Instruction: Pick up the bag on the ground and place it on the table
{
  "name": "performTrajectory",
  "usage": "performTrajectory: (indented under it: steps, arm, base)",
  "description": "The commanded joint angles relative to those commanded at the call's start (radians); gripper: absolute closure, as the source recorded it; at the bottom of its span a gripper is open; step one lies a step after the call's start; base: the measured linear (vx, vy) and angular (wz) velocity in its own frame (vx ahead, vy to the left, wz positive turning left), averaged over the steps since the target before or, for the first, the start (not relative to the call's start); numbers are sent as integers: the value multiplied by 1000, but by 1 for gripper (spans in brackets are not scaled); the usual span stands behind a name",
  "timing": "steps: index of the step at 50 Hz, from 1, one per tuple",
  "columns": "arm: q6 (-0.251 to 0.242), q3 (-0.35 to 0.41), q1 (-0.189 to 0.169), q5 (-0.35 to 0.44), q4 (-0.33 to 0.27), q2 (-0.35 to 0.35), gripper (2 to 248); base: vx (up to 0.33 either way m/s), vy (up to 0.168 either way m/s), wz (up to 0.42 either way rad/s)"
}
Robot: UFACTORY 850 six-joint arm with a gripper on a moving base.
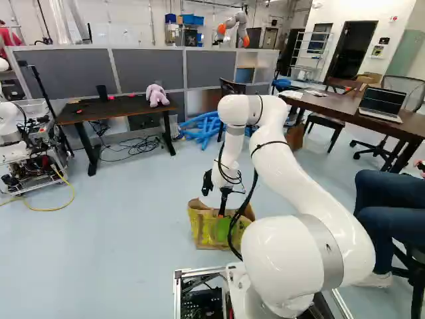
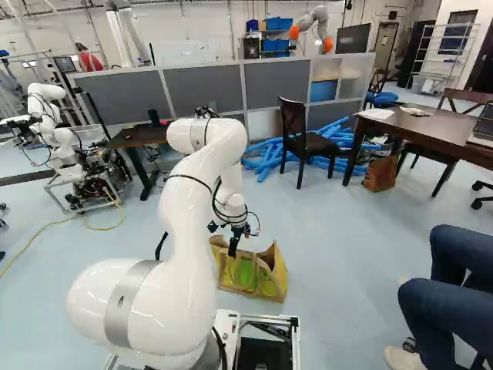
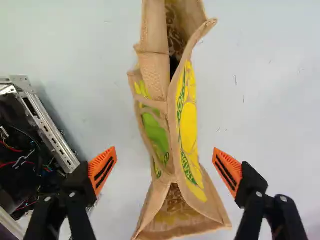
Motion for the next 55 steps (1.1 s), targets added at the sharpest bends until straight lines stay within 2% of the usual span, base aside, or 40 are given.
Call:
performTrajectory:
  steps: [31,55]
  arm:
    - [0,-108,-24,0,0,-121,3]
    - [0,-198,-26,0,0,-214,3]
  base:
    - [0,0,0]
    - [0,0,0]
